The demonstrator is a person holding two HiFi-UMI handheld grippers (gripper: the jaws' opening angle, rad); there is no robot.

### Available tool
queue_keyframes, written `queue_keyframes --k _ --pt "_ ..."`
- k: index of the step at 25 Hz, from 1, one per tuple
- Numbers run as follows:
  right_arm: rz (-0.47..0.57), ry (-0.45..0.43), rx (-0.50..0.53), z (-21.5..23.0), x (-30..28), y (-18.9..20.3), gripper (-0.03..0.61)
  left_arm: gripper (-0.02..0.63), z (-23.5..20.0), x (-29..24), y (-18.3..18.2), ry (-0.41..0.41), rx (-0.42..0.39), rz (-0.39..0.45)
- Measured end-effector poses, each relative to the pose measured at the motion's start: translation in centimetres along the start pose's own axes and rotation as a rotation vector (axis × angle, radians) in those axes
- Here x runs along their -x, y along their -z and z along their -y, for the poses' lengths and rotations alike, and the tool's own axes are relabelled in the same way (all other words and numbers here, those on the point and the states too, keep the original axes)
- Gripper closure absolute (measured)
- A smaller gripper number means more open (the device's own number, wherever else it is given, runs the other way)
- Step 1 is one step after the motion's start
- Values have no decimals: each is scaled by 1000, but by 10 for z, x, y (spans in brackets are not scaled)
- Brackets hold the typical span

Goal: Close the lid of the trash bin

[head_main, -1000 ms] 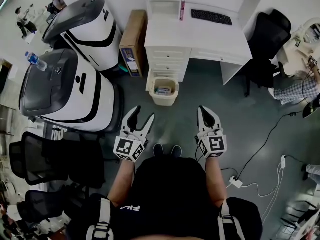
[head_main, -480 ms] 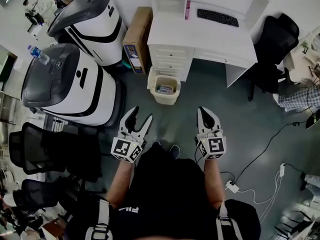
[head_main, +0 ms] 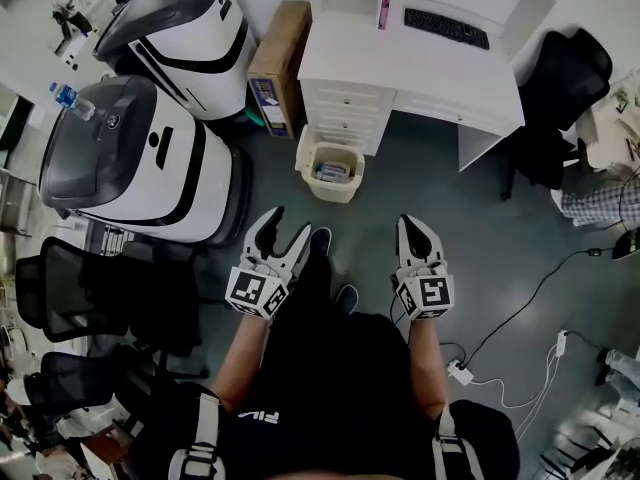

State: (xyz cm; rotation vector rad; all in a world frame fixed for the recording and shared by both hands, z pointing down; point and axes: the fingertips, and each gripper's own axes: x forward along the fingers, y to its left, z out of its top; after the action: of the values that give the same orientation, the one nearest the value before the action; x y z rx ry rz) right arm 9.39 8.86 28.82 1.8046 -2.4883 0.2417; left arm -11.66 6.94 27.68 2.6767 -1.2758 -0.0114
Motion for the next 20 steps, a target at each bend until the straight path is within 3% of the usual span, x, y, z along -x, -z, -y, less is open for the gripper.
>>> queue_keyframes --k 13,20 --pt "-21 45 4 35 -101 5 574 356 -88 -108 29 40 47 -78" --pt "-37 55 -13 59 -171 26 574 356 -152 -170 70 15 50 -138"
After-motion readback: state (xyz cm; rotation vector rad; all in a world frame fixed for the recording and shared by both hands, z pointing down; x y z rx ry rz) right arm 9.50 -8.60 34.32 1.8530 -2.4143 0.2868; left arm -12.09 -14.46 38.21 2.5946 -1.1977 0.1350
